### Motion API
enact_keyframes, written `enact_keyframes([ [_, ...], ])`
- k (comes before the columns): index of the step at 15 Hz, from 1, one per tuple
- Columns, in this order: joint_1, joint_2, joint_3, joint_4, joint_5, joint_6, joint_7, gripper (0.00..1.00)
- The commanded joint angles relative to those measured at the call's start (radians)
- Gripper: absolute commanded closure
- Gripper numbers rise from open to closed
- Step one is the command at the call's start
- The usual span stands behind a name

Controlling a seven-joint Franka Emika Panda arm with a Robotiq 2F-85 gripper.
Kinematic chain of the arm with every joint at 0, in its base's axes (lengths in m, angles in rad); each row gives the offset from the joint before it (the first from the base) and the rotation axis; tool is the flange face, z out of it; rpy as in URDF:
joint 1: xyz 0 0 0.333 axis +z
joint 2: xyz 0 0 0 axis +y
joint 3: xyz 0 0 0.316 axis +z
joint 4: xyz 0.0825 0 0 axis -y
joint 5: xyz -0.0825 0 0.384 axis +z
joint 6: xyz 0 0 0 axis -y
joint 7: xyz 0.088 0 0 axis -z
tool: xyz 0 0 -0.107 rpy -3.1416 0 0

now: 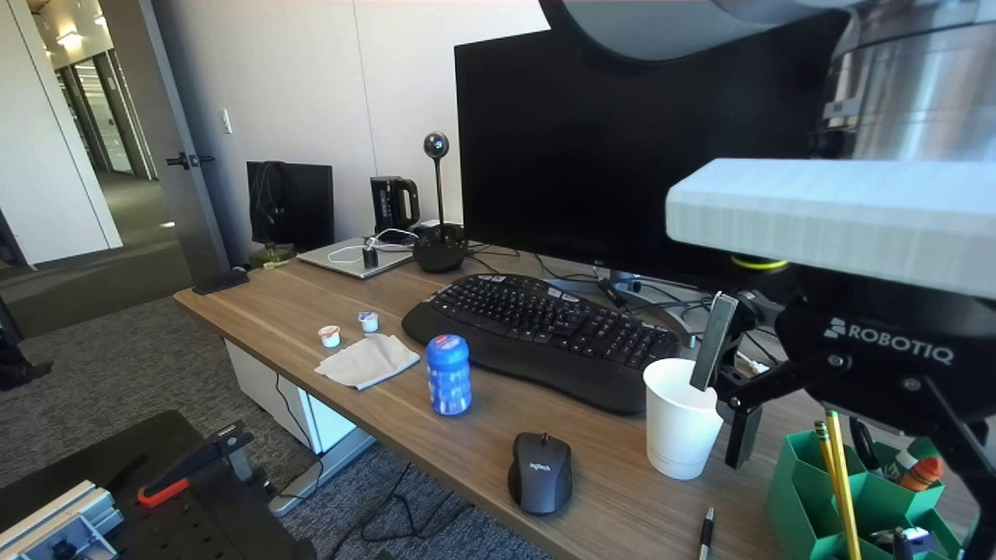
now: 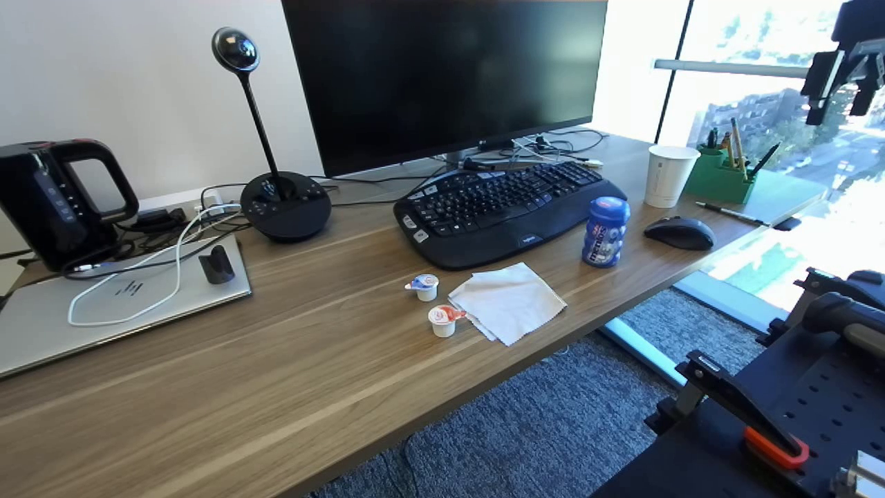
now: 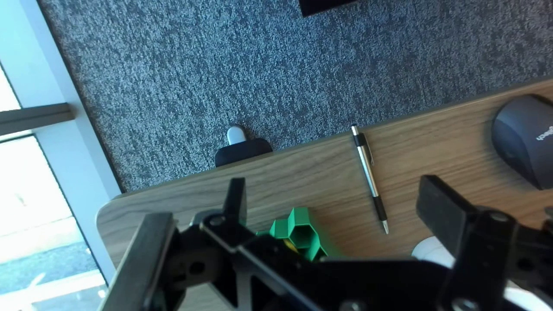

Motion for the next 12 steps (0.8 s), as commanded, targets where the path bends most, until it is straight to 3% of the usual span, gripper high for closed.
enact_keyframes([
  [1, 0.015, 0.001, 0.002, 0.021, -0.009, -0.051, 0.008, 0.00],
  [12, 0.021, -0.064, 0.025, -0.035, 0.002, -0.079, -0.098, 0.00],
])
